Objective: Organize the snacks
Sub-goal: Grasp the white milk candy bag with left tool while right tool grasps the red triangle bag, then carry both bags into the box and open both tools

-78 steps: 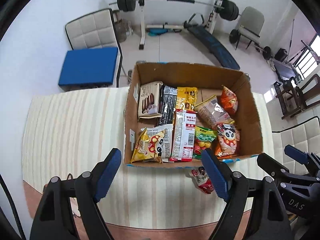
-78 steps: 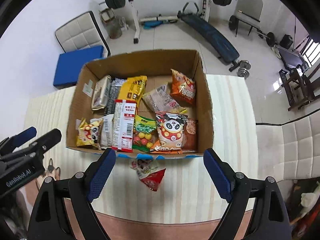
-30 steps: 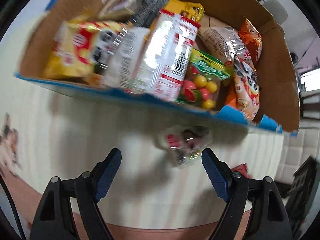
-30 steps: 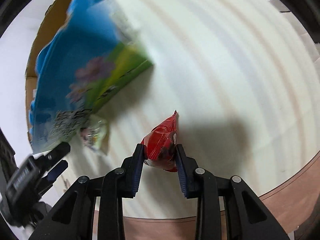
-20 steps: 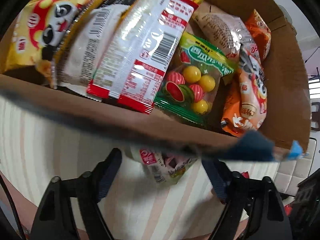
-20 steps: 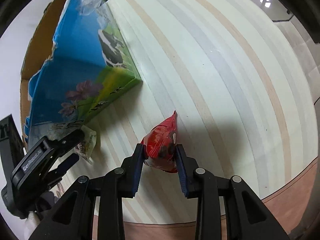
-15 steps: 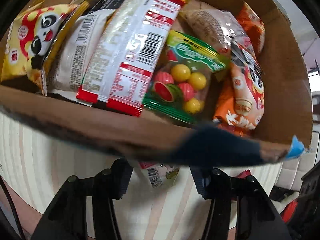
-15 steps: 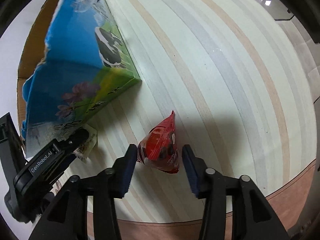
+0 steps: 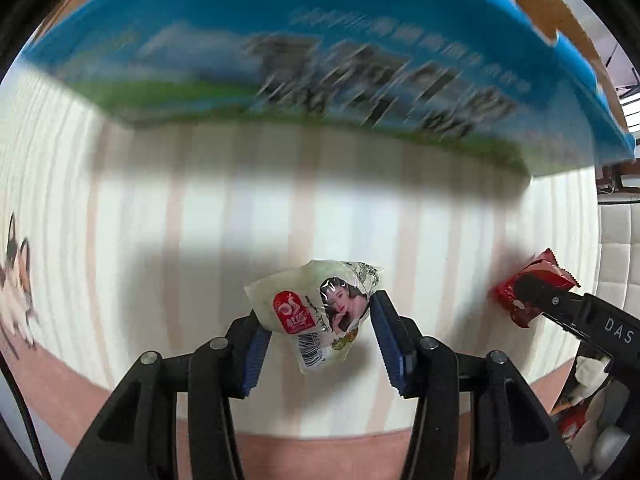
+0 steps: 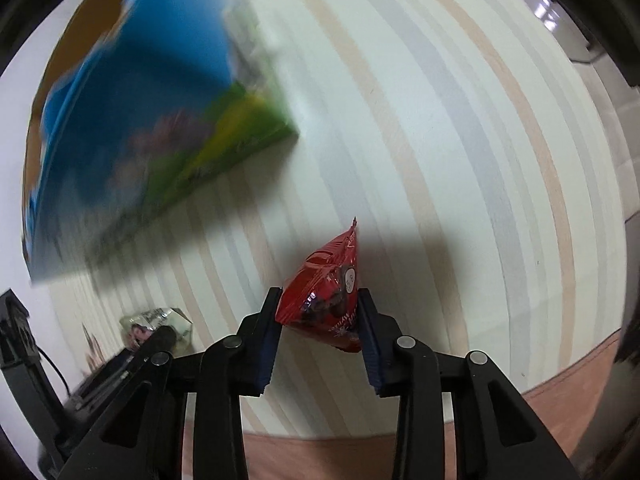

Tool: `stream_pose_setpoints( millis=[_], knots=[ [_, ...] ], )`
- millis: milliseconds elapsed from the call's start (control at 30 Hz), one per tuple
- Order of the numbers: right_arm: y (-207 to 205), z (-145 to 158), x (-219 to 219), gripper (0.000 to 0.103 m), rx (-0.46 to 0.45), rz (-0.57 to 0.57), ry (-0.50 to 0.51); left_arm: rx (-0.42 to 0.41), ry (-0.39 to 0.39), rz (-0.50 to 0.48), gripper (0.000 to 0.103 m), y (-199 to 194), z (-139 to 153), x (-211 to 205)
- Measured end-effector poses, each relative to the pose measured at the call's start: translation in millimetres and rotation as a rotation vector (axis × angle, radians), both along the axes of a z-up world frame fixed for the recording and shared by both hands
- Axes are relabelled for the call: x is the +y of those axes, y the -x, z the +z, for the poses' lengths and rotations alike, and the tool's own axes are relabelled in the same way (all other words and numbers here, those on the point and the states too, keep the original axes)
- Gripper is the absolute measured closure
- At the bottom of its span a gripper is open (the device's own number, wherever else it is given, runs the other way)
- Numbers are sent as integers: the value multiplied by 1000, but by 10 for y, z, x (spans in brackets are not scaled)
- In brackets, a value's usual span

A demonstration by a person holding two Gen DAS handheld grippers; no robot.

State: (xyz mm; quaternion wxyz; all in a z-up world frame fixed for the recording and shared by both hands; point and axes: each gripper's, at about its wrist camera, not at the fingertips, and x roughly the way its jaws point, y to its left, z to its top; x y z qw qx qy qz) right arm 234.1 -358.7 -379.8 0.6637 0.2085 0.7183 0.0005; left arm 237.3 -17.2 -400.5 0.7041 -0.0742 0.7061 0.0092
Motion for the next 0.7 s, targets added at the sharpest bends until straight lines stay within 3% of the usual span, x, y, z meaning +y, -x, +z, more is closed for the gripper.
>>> stream_pose_setpoints(
  millis=[200,300,433,533,700],
  knots=[
    [429,-27,279,64,76,192,24,52,3,-10,56,400,-53,152],
    [584,-71,389,64,103,232,26,63,22,-4,56,510,-83,197],
    [630,-102,474,64,101,222,37,73,47,6,54,539,-120,220],
    [630,-82,422,64,104,198,30,90,62,20,52,505,-191,566],
    [556,-73,453,63,107,182,34,100,77,26,51,535,-158,703]
  ],
)
